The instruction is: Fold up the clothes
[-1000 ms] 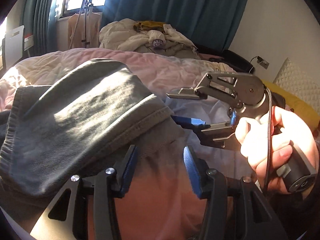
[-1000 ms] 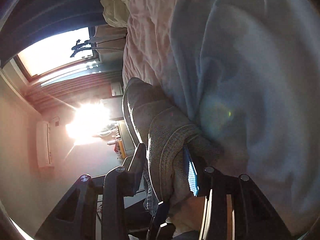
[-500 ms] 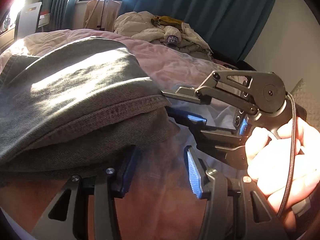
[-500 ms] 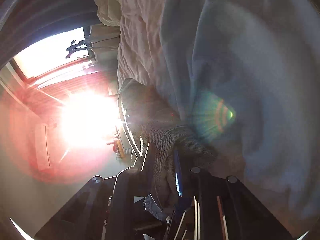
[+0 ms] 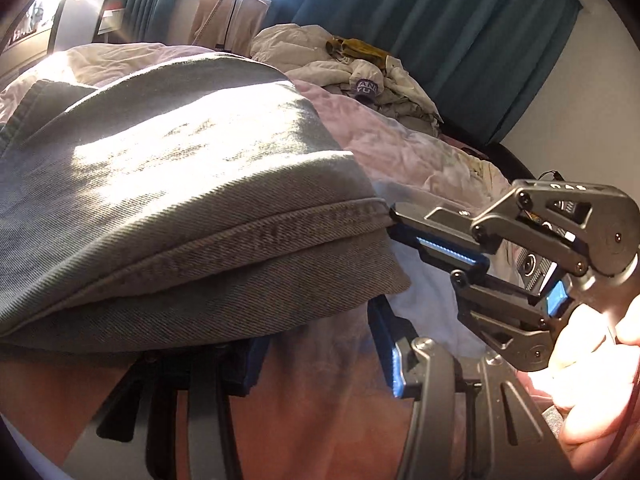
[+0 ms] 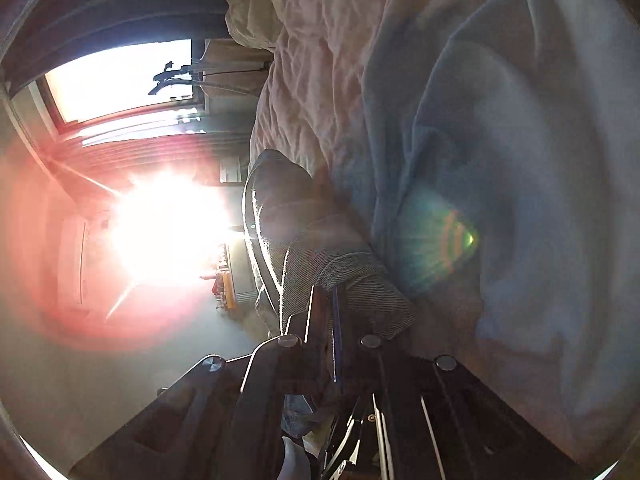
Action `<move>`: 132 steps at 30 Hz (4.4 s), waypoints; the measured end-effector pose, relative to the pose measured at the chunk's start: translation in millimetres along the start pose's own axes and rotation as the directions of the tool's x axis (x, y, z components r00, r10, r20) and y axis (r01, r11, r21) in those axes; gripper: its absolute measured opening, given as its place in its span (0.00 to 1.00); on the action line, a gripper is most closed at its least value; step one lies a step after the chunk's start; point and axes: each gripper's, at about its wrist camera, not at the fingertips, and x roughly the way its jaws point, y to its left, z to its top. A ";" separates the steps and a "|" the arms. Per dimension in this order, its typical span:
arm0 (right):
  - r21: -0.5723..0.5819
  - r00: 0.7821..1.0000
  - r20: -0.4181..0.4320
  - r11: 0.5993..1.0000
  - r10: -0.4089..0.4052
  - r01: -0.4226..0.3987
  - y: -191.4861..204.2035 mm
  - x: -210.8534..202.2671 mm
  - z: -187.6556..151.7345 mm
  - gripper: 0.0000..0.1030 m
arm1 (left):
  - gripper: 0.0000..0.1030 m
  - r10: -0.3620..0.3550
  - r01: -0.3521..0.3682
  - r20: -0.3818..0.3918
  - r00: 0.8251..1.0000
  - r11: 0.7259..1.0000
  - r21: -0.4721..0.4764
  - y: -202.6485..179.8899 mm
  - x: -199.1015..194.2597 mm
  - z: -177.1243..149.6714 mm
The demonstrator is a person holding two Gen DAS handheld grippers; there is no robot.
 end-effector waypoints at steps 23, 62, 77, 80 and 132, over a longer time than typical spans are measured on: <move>-0.889 0.773 0.367 0.049 -0.517 0.455 109.0 12.9 -59.8 0.15 | 0.48 -0.034 0.032 -0.014 0.999 0.992 -0.119 17.0 -1.0 5.8; -0.814 0.774 0.502 -0.513 -0.386 0.272 72.8 44.8 -120.0 0.02 | 0.14 -0.228 0.249 0.102 0.968 0.882 -0.399 47.2 19.6 4.4; -0.868 0.790 0.399 -0.469 -0.465 0.163 65.2 40.2 -134.1 0.02 | 0.12 -0.222 0.252 0.121 0.968 0.888 -0.386 40.3 21.3 8.4; -0.853 0.789 0.433 -0.480 -0.436 0.203 66.2 38.4 -134.6 0.02 | 0.12 -0.234 0.264 0.125 0.964 0.887 -0.378 36.5 19.9 7.2; -0.644 0.891 -0.173 0.733 -0.420 0.220 56.0 43.0 11.4 0.26 | 0.24 -0.108 0.106 -0.002 0.994 0.979 -0.177 66.8 -26.1 19.3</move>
